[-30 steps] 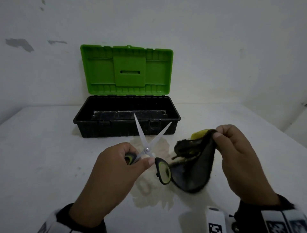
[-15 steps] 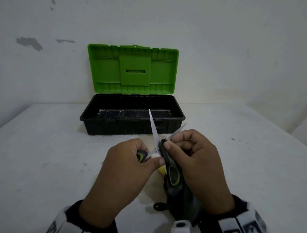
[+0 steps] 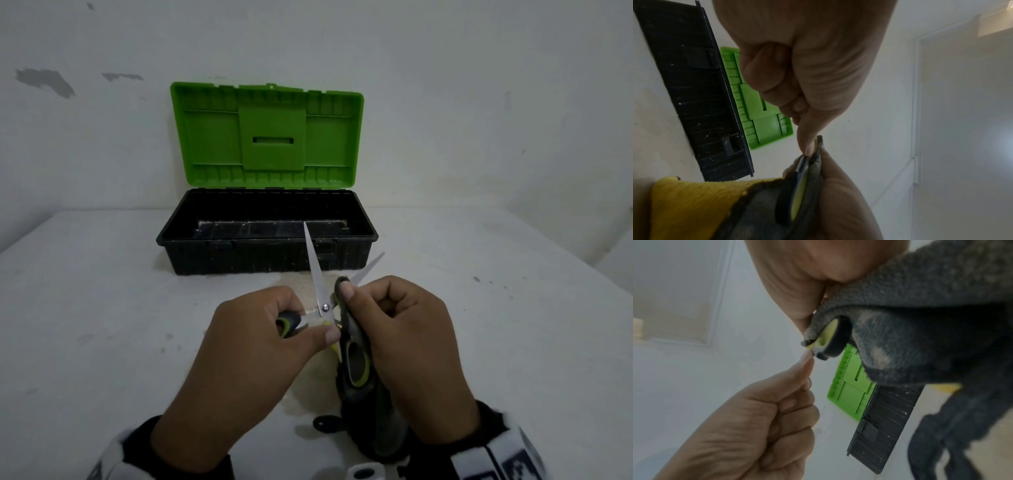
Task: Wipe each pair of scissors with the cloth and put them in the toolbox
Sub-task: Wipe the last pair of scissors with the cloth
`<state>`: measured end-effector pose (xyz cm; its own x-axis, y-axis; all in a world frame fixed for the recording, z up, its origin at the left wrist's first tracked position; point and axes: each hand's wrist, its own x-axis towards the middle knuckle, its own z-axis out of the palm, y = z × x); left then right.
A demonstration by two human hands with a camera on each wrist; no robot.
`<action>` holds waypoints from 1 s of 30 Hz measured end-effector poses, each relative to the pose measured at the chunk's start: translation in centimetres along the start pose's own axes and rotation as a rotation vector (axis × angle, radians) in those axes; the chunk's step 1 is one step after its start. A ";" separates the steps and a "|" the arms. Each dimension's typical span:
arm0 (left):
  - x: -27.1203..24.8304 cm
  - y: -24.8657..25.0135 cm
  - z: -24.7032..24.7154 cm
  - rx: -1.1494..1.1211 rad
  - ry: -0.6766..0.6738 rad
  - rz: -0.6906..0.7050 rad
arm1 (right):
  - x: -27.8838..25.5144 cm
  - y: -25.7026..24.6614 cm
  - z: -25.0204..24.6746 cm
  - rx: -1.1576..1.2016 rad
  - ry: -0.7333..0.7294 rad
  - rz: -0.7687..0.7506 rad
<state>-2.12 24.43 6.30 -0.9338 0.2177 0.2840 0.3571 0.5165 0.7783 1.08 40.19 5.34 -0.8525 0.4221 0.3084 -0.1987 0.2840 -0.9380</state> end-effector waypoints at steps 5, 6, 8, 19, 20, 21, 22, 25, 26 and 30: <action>0.4 -0.2 0.0 -0.025 0.004 0.003 | -0.1 -0.3 -0.1 0.039 -0.106 0.048; 0.4 -0.3 0.0 -0.030 -0.002 0.005 | 0.0 -0.3 -0.1 0.035 -0.125 0.050; 0.3 -0.4 -0.1 -0.038 -0.019 0.012 | 0.5 0.0 -0.4 0.018 -0.088 0.041; 0.7 -0.5 -0.4 -0.095 -0.069 0.011 | 1.1 0.4 -1.0 0.035 -0.071 0.083; 0.7 -0.4 -0.4 -0.093 -0.067 0.012 | 1.1 0.4 -1.0 0.044 -0.058 0.083; 0.7 -0.5 -0.5 -0.085 -0.063 0.015 | 0.9 0.3 -0.8 0.042 -0.067 0.081; 0.7 -0.6 -0.5 -0.079 -0.058 0.019 | 0.5 0.2 -0.6 0.033 -0.097 0.080; 0.5 -0.6 -0.6 -0.075 -0.061 0.033 | 0.0 -0.2 -0.5 0.028 -0.148 0.092; 0.4 -0.6 -0.7 -0.075 -0.062 0.038 | 0.2 -0.1 -0.7 0.037 -0.119 0.088; 0.3 -0.5 -0.8 -0.056 -0.044 0.060 | 0.8 0.2 -1.1 0.031 -0.061 0.069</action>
<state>-2.60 23.57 6.46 -0.9083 0.2839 0.3073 0.4096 0.4542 0.7911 0.89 41.53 5.57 -0.8923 0.3862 0.2338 -0.1529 0.2287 -0.9614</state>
